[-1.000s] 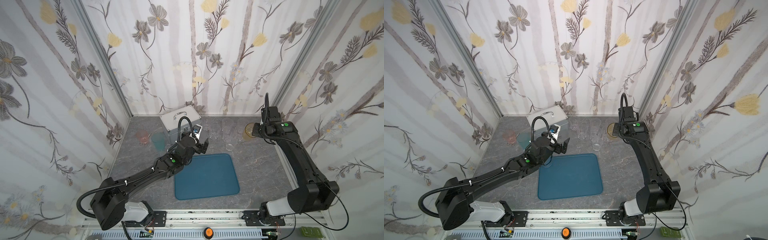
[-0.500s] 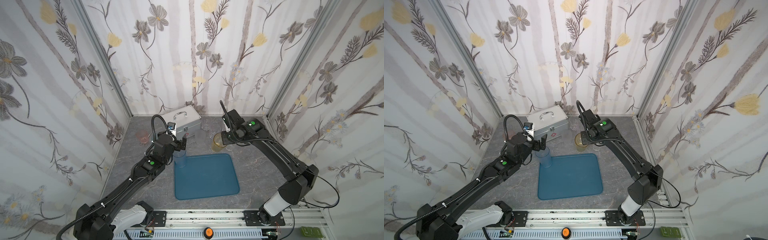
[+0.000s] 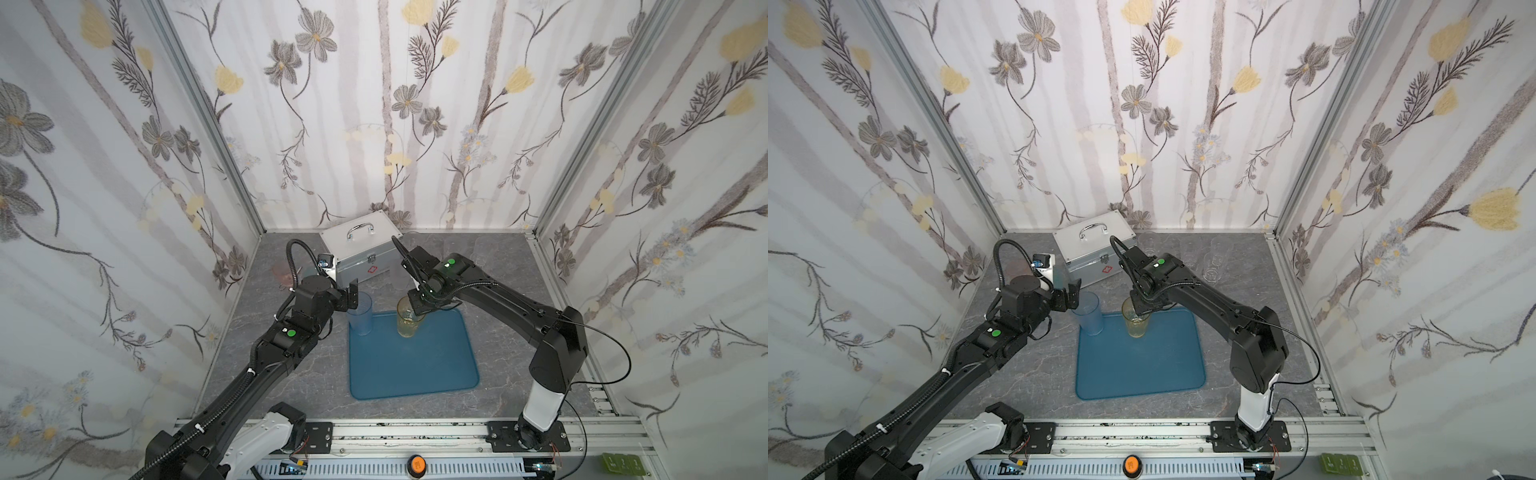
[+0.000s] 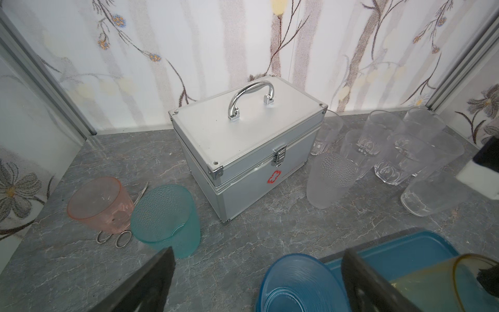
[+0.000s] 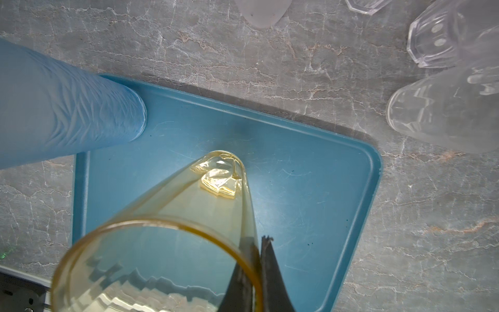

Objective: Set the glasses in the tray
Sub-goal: 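Carry the yellow glass over the tray beside the light-blue glass with the right gripper, then set the yellow glass on the tray, open right gripper while left moves to teal glass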

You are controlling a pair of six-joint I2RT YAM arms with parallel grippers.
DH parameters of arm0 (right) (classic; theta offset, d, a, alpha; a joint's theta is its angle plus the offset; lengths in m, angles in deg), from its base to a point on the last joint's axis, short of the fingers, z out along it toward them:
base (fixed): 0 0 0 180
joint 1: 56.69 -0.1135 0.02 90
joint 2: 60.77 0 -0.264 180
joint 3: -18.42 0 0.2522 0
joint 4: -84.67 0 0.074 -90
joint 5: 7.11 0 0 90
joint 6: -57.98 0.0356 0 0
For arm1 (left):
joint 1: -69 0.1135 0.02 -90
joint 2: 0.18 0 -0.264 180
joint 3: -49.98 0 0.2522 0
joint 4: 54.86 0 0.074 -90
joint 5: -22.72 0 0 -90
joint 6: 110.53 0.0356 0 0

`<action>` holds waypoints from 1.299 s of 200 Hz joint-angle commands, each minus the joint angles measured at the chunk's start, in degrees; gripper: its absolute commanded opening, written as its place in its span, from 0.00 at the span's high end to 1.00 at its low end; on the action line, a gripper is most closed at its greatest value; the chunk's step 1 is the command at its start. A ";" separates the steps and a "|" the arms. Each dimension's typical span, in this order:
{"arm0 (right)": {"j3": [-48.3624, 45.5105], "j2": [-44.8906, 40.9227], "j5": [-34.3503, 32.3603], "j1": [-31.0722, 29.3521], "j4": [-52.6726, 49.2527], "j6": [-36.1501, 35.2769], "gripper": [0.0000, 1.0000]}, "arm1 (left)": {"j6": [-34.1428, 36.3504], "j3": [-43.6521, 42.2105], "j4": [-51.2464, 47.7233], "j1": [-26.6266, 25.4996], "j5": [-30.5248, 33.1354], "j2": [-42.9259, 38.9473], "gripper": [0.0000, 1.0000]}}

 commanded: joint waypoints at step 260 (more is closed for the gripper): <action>9.79 12.18 -4.97 -2.27 0.88 -1.86 0.88 | 0.86 1.28 0.26 0.75 -3.01 0.80 0.01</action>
